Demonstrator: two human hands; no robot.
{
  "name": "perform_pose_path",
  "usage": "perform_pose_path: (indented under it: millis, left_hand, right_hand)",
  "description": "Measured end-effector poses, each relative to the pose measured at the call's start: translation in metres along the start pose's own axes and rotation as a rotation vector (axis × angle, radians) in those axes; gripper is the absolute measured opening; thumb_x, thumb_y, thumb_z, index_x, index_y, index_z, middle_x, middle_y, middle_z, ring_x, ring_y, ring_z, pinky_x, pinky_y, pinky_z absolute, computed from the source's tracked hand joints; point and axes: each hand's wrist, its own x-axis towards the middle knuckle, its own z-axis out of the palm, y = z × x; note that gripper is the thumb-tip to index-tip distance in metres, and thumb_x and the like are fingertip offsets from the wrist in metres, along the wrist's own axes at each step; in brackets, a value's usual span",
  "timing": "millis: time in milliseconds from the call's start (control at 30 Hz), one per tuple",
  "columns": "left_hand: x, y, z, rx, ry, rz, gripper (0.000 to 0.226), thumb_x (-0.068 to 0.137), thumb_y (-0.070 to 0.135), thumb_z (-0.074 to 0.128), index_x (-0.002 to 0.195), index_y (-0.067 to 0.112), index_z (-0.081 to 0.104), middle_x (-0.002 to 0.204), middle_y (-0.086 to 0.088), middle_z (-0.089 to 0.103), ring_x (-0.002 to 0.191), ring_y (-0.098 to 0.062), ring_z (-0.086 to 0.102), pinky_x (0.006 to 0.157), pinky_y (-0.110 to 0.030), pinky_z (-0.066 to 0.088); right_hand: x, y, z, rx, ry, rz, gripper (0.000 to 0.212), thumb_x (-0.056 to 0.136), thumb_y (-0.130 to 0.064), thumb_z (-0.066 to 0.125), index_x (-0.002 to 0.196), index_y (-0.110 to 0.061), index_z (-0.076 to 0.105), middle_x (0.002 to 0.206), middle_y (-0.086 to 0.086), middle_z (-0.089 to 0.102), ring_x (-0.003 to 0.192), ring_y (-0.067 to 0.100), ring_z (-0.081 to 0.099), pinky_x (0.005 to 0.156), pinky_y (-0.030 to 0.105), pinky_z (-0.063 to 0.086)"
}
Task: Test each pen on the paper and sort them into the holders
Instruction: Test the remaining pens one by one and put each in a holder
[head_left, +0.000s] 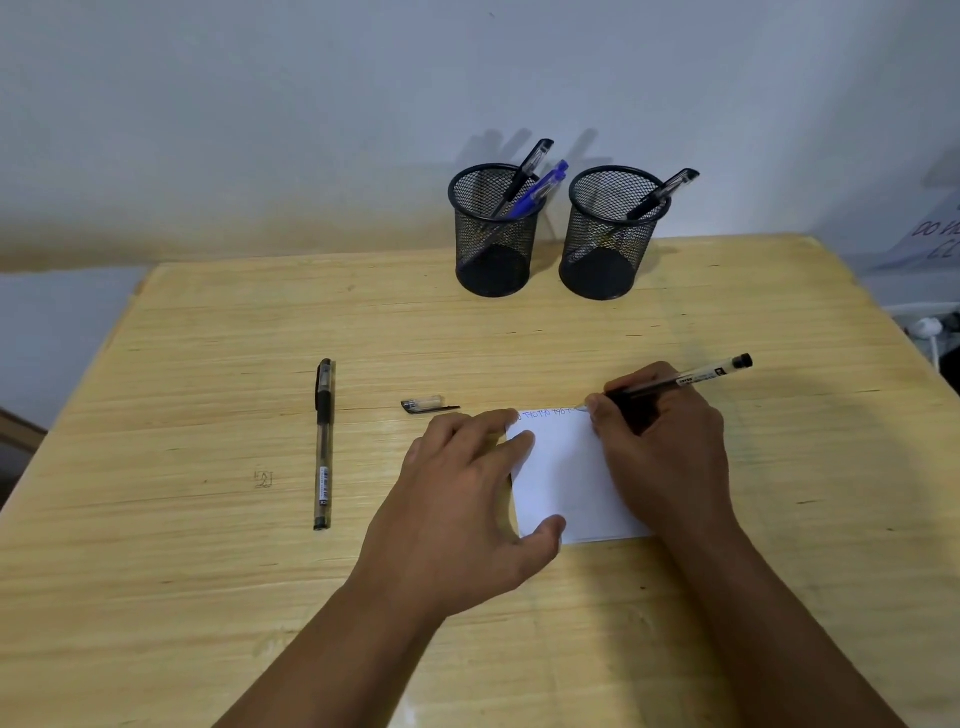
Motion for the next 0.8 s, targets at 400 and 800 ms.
perform_pose_path:
  millis: [400,800]
  left_hand:
    - [0.0008,-0.0004,0.0003,-0.009,0.010,0.001,0.065,0.068,0.064,0.062,0.122,0.028,0.062,0.139,0.013,0.050,0.124,-0.013,0.040,0.102,-0.039,0.041]
    - [0.0010,-0.0018,0.0010,0.004,0.002,0.008,0.065,0.069,0.065,0.061,0.123,0.029,0.061,0.140,0.011,0.050,0.123,-0.015,0.040,0.102,-0.038,0.041]
  right_hand:
    - [0.0001,0.0014,0.0007,-0.016,0.004,-0.025,0.005,0.086,-0.022,0.072,0.087,-0.017,0.069,0.072,-0.020,0.063,0.073,-0.023,0.056,0.062,-0.005,0.037]
    - [0.0005,0.0008,0.0002,0.013,0.015,-0.005,0.005,0.085,-0.020,0.071,0.084,-0.019,0.067,0.073,-0.017,0.066,0.072,-0.019,0.058,0.061,-0.004,0.038]
